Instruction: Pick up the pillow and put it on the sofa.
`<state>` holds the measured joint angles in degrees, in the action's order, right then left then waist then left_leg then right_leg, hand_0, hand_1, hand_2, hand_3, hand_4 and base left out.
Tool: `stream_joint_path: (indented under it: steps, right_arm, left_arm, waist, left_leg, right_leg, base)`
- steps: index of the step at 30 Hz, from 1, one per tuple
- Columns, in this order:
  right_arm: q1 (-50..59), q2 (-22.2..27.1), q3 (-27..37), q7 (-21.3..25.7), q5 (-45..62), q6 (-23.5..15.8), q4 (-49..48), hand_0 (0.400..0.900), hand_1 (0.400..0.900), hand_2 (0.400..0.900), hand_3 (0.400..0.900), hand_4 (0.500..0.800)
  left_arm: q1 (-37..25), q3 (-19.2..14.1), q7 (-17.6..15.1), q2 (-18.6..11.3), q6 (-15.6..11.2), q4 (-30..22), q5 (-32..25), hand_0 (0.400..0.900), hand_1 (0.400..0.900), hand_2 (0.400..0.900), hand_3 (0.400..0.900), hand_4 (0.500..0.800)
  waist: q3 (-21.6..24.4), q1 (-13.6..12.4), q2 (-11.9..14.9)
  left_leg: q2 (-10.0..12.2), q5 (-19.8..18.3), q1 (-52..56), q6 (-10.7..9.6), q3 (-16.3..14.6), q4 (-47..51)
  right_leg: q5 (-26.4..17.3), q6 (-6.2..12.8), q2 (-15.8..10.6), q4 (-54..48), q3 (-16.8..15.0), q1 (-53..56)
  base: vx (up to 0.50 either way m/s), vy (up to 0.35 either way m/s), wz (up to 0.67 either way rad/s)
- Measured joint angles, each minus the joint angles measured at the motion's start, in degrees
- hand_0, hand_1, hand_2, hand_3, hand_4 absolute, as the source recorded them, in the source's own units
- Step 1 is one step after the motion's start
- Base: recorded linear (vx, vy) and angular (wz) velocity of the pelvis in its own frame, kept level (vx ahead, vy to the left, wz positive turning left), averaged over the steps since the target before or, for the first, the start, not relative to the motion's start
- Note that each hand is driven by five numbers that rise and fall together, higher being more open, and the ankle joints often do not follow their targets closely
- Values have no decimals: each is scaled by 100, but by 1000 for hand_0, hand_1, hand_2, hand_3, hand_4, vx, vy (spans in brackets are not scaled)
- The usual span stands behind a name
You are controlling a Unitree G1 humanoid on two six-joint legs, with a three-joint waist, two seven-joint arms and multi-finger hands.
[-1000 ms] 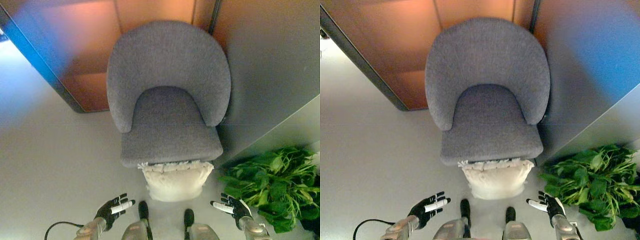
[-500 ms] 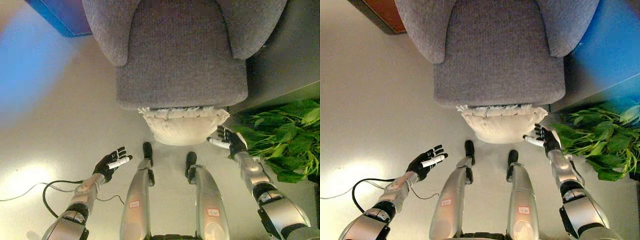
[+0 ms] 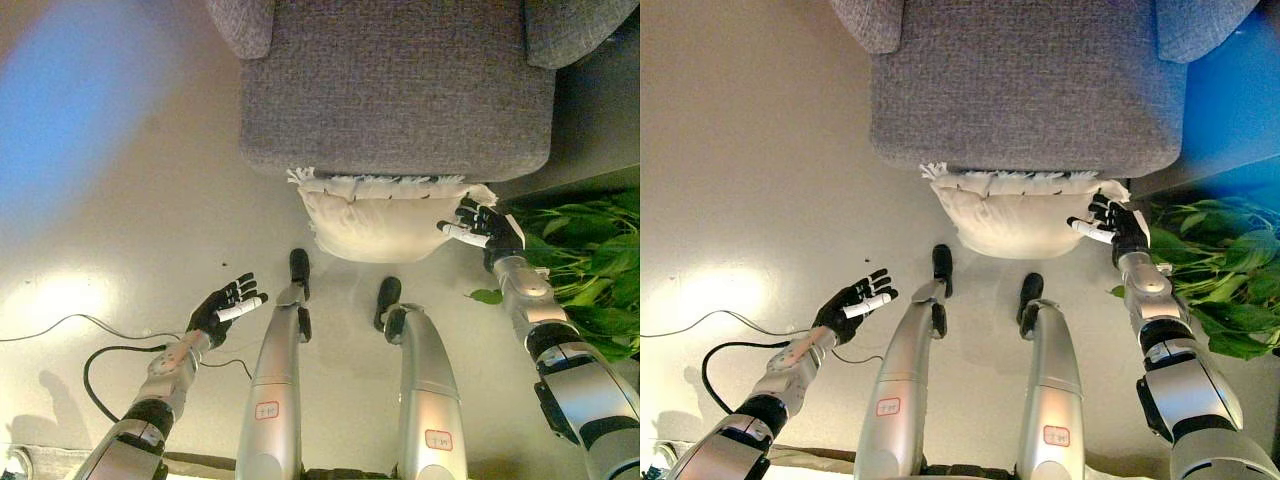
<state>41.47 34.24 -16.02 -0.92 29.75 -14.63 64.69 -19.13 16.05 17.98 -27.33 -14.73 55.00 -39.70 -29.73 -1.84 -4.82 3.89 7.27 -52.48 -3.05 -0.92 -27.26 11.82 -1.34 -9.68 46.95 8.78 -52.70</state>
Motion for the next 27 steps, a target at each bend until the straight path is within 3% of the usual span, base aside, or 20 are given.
stream_joint_path:
  steps: [9,16,20,27]
  right_arm:
    - [132,64,369,-108,637,234,229,900,900,900,900,800]
    - [306,207,548,-76,885,643,539,900,900,900,900,800]
    - [254,378,737,-67,902,738,798,900,900,900,900,800]
    - [148,878,914,75,910,957,921,900,900,900,900,800]
  left_arm:
    - [177,0,7,-81,-52,-320,-219,900,900,900,900,800]
    - [252,10,3,-148,-141,-612,-408,900,900,900,900,800]
    - [400,56,-48,-238,-140,-878,-571,900,900,900,900,800]
    - [425,79,-100,-525,-145,-875,-679,900,900,900,900,800]
  waist:
    - [0,-32,-1]
    - [3,-32,-27]
    - [3,-40,-53]
    - [-2,-29,-183]
  left_leg:
    - [-47,-11,-121,65,-45,-90]
    - [-55,-84,-215,60,-41,-231]
    - [-66,-149,-286,80,-76,-302]
    - [-101,-196,-654,73,-66,-483]
  right_leg:
    - [3,15,-1,69,-69,-121]
    - [103,63,-26,231,-90,-193]
    - [138,95,-30,280,-146,-266]
    - [207,26,-65,517,-183,-647]
  base:
    - [19,-3,1]
    - [7,-1,0]
    - [-36,-32,2]
    - [-7,-53,4]
